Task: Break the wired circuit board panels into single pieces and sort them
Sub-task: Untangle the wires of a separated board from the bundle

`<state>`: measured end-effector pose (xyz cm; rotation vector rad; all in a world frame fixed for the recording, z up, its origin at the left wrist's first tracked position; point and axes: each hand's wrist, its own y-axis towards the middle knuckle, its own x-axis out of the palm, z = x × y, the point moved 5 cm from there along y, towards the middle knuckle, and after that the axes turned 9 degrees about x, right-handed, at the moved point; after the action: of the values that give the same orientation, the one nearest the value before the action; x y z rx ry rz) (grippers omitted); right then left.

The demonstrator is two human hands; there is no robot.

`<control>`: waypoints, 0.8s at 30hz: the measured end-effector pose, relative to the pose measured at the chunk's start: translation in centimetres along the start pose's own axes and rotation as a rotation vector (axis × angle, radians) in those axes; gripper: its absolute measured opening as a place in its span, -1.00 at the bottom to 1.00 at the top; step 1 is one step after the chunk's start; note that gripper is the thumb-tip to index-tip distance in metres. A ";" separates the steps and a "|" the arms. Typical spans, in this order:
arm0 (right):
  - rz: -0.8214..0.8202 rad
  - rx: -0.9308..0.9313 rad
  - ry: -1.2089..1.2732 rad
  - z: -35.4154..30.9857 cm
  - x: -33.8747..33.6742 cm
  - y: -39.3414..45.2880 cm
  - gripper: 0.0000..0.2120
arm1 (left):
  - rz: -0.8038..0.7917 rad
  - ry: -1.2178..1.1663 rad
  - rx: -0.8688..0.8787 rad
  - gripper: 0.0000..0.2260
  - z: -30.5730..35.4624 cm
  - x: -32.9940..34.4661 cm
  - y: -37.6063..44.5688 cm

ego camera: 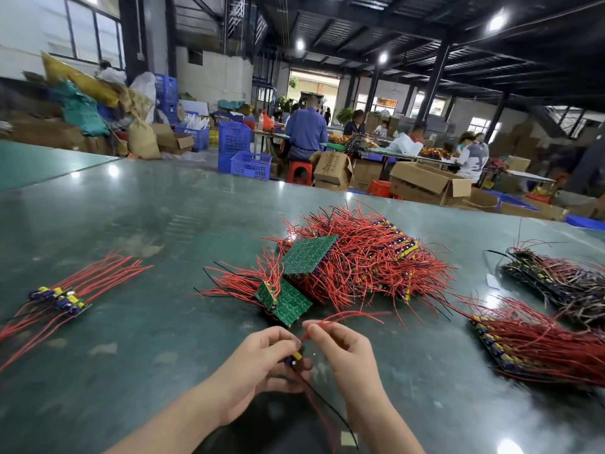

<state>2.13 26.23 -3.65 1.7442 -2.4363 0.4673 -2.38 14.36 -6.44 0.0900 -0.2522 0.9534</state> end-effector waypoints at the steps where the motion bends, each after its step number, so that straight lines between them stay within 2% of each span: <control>1: 0.030 -0.048 -0.041 -0.4 -0.3 0.0 -0.84 | 0.005 0.026 0.006 -0.93 0.1 0.0 0.0; 3: 0.086 -0.128 -0.104 -1.0 -0.8 0.0 -0.82 | 0.012 0.046 0.024 -0.90 0.3 0.3 -0.2; 6: 0.080 -0.198 -0.210 -1.3 -0.8 0.1 -0.81 | 0.032 0.063 0.046 -0.88 0.4 0.6 -0.3; 10: 0.089 -0.229 -0.308 -1.1 -0.8 0.4 -0.79 | 0.045 0.109 0.054 -0.88 0.1 0.7 -0.3; 15: 0.030 -0.116 -0.207 -0.9 -1.4 0.7 -0.77 | -0.025 0.089 0.036 -0.85 0.3 0.5 0.0; 19: -0.033 -0.114 -0.276 -0.9 -1.4 0.8 -0.79 | -0.069 0.064 0.036 -0.83 0.9 -0.1 0.2; 22: 0.027 -0.150 -0.235 -1.1 -2.0 1.1 -0.83 | -0.065 0.040 0.026 -0.84 0.9 -0.5 0.2; 24: 0.070 -0.157 -0.195 -1.1 -2.5 1.3 -0.76 | -0.091 0.020 0.014 -0.83 0.9 -0.6 0.2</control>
<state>1.60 29.20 -3.51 1.7174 -2.5905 0.1115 -3.02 13.88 -5.74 0.1041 -0.2213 0.8658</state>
